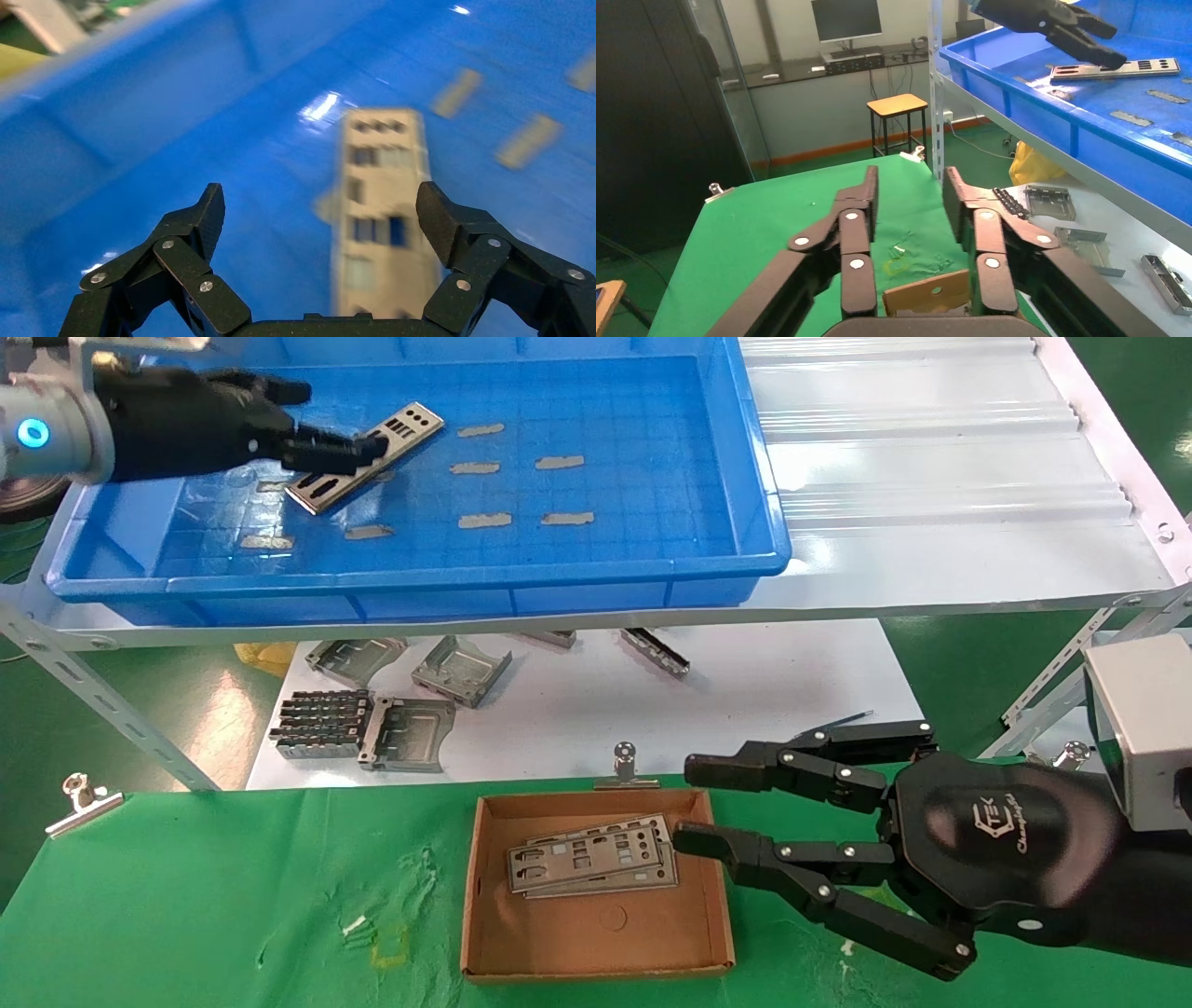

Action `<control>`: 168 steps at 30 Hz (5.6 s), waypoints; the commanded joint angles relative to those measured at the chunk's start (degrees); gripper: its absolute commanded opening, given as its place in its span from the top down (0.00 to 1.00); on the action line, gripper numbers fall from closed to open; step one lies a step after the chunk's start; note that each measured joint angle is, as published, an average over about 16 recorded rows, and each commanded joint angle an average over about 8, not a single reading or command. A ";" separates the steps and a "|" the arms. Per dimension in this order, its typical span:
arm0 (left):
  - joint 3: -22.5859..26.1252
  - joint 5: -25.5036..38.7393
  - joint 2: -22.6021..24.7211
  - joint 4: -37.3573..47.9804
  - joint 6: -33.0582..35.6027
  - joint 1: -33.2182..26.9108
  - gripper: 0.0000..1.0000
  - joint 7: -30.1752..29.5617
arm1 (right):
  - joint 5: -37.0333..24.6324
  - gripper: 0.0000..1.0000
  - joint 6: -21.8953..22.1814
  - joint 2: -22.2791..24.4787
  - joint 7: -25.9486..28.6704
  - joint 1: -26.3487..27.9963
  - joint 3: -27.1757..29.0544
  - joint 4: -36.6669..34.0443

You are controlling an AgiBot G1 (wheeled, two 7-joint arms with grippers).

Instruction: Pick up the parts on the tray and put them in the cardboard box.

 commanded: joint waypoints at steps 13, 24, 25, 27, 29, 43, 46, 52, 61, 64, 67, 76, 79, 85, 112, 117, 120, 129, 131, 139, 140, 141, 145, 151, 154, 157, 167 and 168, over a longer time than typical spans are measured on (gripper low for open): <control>-0.44 -0.56 1.42 1.90 -1.87 -0.39 0.12 -0.77 | 0.00 0.00 0.00 0.00 0.00 0.00 0.00 0.00; -0.44 -0.58 1.12 1.75 1.29 -0.23 0.00 0.75 | 0.00 0.00 0.00 0.00 0.00 0.00 0.00 0.00; -0.40 -0.53 1.16 1.82 1.26 -0.21 0.00 0.80 | 0.00 0.00 0.00 0.00 0.00 0.00 0.00 0.00; -0.35 -0.45 1.25 1.96 1.14 -0.20 0.02 0.84 | 0.00 0.00 0.00 0.00 0.00 0.00 0.00 0.00; -0.31 -0.40 1.34 2.09 1.05 -0.23 0.12 0.81 | 0.00 0.00 0.00 0.00 0.00 0.00 0.00 0.00; -0.12 -0.13 1.65 2.56 1.27 -0.38 1.00 0.26 | 0.00 0.00 0.00 0.00 0.00 0.00 0.00 0.00; -0.18 -0.22 1.62 2.55 1.00 -0.40 1.00 0.29 | 0.00 0.00 0.00 0.00 0.00 0.00 0.00 0.00; -0.31 -0.39 1.60 2.56 0.31 -0.37 1.00 0.32 | 0.00 0.00 0.00 0.00 0.00 0.00 0.00 0.00; -0.35 -0.45 1.51 2.44 0.58 -0.24 1.00 0.68 | 0.00 0.00 0.00 0.00 0.00 0.00 0.00 0.00; -0.25 -0.31 1.48 2.50 1.09 -0.14 1.00 0.71 | 0.00 0.00 0.00 0.00 0.00 0.00 0.00 0.00; -0.16 -0.18 1.46 2.58 1.48 -0.05 1.00 0.69 | 0.00 0.00 0.00 0.00 0.00 0.00 0.00 0.00; -0.29 -0.37 1.52 2.44 0.84 -0.31 1.00 0.68 | 0.00 0.00 0.00 0.00 0.00 0.00 0.00 0.00; -0.42 -0.56 1.47 2.30 0.57 -0.50 1.00 0.82 | 0.00 0.00 0.00 0.00 0.00 0.00 0.00 0.00; -0.76 -1.03 1.14 1.94 0.87 -0.95 1.00 1.31 | 0.00 0.00 0.00 0.00 0.00 0.00 0.00 0.00; -1.57 -2.20 2.28 2.69 0.70 0.19 0.69 1.46 | 0.00 0.00 0.00 0.00 0.00 0.00 -0.01 0.00; -1.50 -2.11 2.38 2.70 0.41 0.34 0.11 1.47 | 0.00 0.00 0.00 0.00 0.00 0.00 -0.01 0.00; -1.47 -2.06 2.41 2.69 0.38 0.39 0.30 1.48 | 0.00 0.00 0.00 0.00 0.00 0.00 -0.01 0.00; -1.42 -2.00 2.53 2.61 0.26 0.62 1.00 1.62 | 0.00 0.00 0.00 0.00 0.00 0.00 -0.01 0.00; -1.43 -2.01 2.56 2.57 0.24 0.68 1.00 1.69 | 0.01 0.00 0.00 0.00 0.00 0.00 -0.01 0.00; -1.45 -2.04 2.58 2.37 0.10 0.78 1.00 2.12 | 0.01 0.00 0.00 0.00 0.00 0.00 -0.01 0.00; -1.42 -1.99 2.58 2.31 0.05 0.77 1.00 2.26 | 0.01 0.00 0.00 0.00 0.00 0.00 -0.01 0.00; -1.38 -1.93 2.58 2.22 -0.01 0.77 1.00 2.45 | 0.01 0.00 0.00 0.00 0.00 0.00 -0.01 0.00; -1.24 -1.73 2.57 1.55 -0.17 0.74 1.00 3.83 | 0.01 0.00 0.00 0.00 0.00 0.00 -0.01 0.00; -1.59 -2.24 2.35 0.81 0.52 0.82 0.91 5.93 | 0.01 0.00 0.00 0.00 0.00 0.00 -0.01 0.00; -1.82 -2.57 2.25 0.83 0.81 0.87 0.54 6.55 | 0.01 0.00 0.00 0.00 0.00 0.00 -0.01 0.00; -2.00 -2.82 2.18 0.97 0.89 0.92 0.22 7.01 | 0.01 0.00 0.00 0.00 0.00 0.00 -0.01 0.00; -2.61 -3.69 2.18 1.71 0.65 0.90 1.00 7.42 | 0.01 0.00 0.00 0.00 0.00 0.00 -0.01 0.00; -2.69 -3.80 2.17 1.76 0.70 0.83 1.00 7.37 | 0.01 0.00 0.00 0.00 0.00 0.00 -0.01 0.00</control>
